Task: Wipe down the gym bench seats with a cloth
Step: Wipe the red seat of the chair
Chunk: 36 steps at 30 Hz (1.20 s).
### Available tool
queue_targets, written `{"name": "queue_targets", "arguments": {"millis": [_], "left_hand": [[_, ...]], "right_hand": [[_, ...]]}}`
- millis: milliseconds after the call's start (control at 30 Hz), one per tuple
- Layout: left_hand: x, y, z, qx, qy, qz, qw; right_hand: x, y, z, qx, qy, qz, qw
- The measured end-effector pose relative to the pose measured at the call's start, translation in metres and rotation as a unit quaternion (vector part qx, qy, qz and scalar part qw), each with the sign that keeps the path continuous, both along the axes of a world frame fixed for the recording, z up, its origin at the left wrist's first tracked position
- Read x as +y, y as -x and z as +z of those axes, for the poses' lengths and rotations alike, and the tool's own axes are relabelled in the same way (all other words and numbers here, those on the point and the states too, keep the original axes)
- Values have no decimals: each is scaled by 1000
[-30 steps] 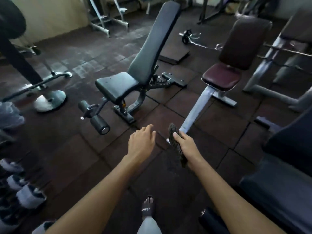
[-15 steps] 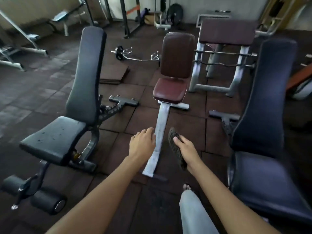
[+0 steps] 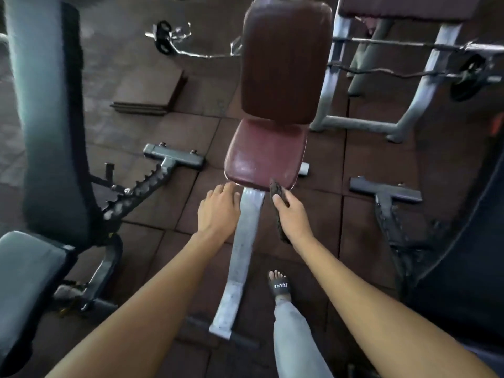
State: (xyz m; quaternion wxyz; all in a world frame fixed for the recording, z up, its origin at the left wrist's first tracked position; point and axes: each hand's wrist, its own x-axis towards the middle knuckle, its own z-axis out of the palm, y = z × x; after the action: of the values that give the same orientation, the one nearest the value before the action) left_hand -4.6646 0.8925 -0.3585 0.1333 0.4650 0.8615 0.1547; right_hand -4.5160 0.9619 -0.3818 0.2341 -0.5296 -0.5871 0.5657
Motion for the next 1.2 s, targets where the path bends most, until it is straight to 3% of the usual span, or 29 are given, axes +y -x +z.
{"name": "queue_targets", "arguments": {"millis": [167, 300, 500, 600, 667, 867, 967, 1067, 1133, 1200], "left_hand": [[117, 32, -100, -22, 24, -2, 999], [167, 49, -194, -15, 17, -5, 1000], [240, 96, -280, 39, -32, 21, 998], [267, 116, -304, 42, -54, 45, 997], [273, 121, -317, 35, -61, 60, 996], [271, 117, -329, 67, -53, 63, 994], [271, 118, -328, 71, -47, 60, 995], [271, 118, -328, 78, -50, 61, 994], [272, 119, -329, 81, -48, 65, 993], [273, 119, -330, 88, -49, 64, 993]], "right_hand": [[118, 42, -85, -94, -18, 9, 995], [171, 55, -169, -164, -112, 109, 974], [218, 61, -264, -254, -348, 239, 870], [234, 57, -291, -301, -422, 327, 790], [251, 68, -294, -324, -445, 335, 764], [357, 138, -287, -352, -375, 278, 811], [396, 131, -282, -384, -295, 190, 854], [381, 115, -280, -392, -249, 88, 881], [343, 115, -280, -407, -245, 59, 878], [306, 126, -281, -413, -301, 128, 850]]}}
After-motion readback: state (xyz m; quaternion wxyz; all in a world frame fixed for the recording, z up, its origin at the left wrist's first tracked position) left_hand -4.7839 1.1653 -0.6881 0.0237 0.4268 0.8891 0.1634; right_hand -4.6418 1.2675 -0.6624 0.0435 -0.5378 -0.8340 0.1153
